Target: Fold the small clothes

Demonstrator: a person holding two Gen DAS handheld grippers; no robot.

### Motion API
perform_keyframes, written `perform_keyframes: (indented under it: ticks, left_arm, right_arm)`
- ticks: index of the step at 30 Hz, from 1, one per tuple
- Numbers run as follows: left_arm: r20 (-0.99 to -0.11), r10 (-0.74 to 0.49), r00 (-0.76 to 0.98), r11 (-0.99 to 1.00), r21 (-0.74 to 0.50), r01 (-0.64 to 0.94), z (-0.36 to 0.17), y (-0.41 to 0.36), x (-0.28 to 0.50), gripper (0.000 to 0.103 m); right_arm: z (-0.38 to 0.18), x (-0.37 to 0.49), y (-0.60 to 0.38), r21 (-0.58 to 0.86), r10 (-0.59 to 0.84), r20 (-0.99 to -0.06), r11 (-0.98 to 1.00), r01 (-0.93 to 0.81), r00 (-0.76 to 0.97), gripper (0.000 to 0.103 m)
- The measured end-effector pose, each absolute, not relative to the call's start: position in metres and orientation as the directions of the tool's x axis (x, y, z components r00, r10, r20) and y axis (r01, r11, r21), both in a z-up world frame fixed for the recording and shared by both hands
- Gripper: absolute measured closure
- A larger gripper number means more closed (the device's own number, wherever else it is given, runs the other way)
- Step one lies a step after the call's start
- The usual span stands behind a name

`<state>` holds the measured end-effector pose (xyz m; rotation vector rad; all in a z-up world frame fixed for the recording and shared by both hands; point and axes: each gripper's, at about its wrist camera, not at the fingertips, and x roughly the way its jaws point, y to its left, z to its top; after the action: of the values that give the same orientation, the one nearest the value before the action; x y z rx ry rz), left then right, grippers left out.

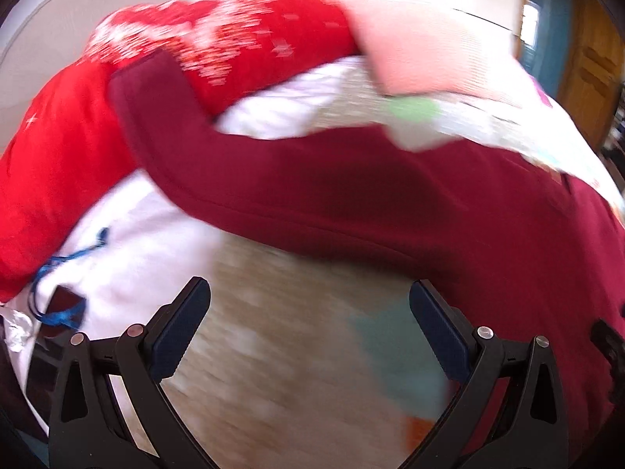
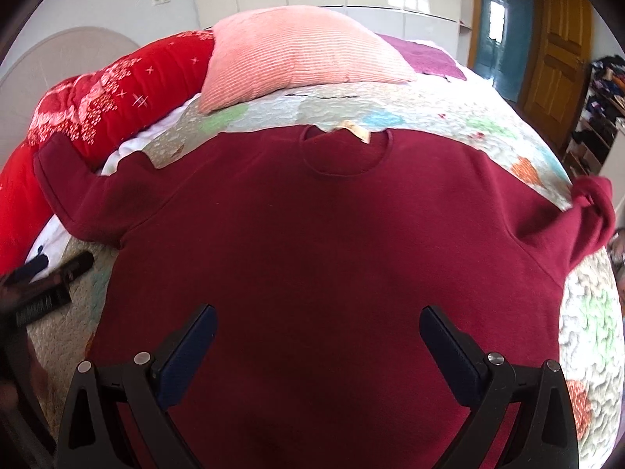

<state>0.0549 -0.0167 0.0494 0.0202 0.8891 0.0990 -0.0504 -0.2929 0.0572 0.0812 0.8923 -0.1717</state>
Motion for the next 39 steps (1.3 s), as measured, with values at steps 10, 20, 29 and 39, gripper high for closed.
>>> perform_keyframes:
  ticks: [10,20,29,39]
  left_arm:
    - [-0.771,0.236,0.592,0.93,0.002,-0.369,0.047,0.108,0.132,0.009]
    - [-0.721,0.202,0.663,0.875,-0.171,-0.453,0.039,0.154,0.167,0.057]
    - [-0.684,0.172,0.709,0.917,-0.151,-0.369,0.055,0.136,0.162,0.094]
    - [-0.646,-0.014,0.763,0.963,-0.214,-0.163,0.105,0.071,0.135,0.095]
  right_arm:
    - [0.045,-0.037,-0.28,0.047,-0.039,-0.809,0.99,0.13,0.586,0.0]
    - [0.038,-0.034,-0.282,0.071,-0.003,-0.832,0.991,0.112,0.555,0.0]
    - [0.037,-0.034,-0.28,0.072,0.001,-0.83,0.992,0.106,0.558,0.0]
    - [0.051,-0.043,-0.29,0.089,0.003,-0.812,0.989,0.119,0.583,0.0]
